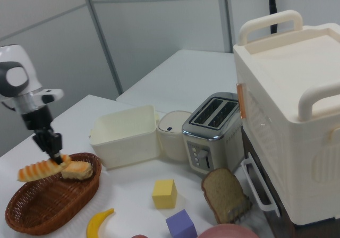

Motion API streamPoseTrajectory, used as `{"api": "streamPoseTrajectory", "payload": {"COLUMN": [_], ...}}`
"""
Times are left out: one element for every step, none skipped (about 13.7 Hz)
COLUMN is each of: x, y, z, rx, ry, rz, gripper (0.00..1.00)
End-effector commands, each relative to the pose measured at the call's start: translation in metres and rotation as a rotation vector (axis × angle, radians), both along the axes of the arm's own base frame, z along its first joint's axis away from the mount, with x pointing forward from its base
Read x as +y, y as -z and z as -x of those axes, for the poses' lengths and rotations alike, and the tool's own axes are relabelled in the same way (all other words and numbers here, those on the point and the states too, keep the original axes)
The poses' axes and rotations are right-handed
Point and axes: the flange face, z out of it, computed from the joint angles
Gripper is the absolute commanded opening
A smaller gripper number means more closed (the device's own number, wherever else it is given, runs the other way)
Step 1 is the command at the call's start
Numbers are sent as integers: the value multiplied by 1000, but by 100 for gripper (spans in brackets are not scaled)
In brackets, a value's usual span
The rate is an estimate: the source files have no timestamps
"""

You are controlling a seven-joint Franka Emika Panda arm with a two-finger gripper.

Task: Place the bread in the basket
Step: 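Carry the held bread over to the wicker basket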

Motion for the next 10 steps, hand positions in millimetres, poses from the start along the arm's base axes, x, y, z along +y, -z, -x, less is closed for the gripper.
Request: {"api": "streamPoseTrajectory", "payload": {"x": [20, 28, 36, 39, 40, 42, 44, 48, 50, 51], "y": [-5, -3, -1, -1, 1, 1, 3, 7, 8, 7], "z": [29, 35, 40, 42, 42, 42, 42, 42, 42, 39], "rx": [33, 36, 39, 41, 40, 37, 37, 40, 36, 23], "ry": [-67, -82, -99, -106, -106, -110, -114, -119, -123, -121], "rz": [15, 16, 16, 16, 15, 13, 12, 10, 5, -5], "gripper": [16, 16, 16, 16, 17, 17, 18, 22, 37, 76]}}
